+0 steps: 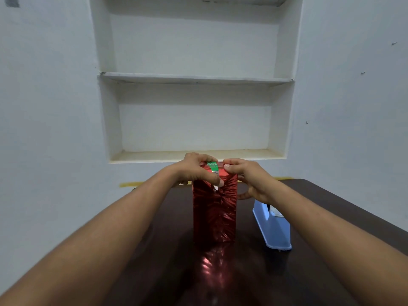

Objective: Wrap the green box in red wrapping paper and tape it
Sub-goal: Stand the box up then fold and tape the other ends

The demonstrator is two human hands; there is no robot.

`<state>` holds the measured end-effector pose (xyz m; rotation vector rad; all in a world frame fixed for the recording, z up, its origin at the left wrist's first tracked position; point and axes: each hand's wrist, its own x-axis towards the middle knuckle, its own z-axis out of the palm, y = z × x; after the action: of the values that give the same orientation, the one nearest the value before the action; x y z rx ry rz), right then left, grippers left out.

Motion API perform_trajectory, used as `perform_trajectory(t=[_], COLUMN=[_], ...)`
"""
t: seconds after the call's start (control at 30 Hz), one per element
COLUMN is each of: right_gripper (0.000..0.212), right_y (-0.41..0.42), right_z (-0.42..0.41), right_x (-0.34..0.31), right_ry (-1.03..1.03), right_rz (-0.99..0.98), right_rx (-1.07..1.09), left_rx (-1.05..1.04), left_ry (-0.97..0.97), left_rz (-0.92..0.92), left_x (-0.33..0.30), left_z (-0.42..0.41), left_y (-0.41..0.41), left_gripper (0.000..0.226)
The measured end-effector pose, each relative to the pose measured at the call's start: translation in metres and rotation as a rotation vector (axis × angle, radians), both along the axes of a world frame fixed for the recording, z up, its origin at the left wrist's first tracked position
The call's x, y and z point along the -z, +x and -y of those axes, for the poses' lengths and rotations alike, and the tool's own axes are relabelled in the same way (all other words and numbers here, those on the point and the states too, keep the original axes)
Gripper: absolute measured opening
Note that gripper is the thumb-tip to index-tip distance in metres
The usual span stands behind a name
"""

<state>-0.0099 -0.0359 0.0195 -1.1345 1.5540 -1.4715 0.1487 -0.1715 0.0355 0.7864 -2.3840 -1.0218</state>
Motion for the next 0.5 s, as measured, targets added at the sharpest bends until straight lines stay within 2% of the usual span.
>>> perform_trajectory(t=[0.17,0.3,0.5], right_gripper=[0.024,0.026,0.032], right_y=[0.000,-0.001,0.000], right_z=[-0.004,-0.005,-0.005], right_x=[-0.001,-0.001,-0.001], right_ry=[-0.017,-0.014,0.002], right_rz=[-0.019,-0.022,-0.011], right_rx=[-0.013,-0.019,0.001], left_rx=[0.018,0.015,0.057], left_ry=[-0.063,-0.144,-0.092], left_rz=[-0.094,0.006,0.008], left_x=[-0.025,-0.015,-0.007], left_z=[-0.004,0.000,0.003], left_y=[-0.003,-0.007,-0.007], left_gripper=[0.083,0.083,0.081])
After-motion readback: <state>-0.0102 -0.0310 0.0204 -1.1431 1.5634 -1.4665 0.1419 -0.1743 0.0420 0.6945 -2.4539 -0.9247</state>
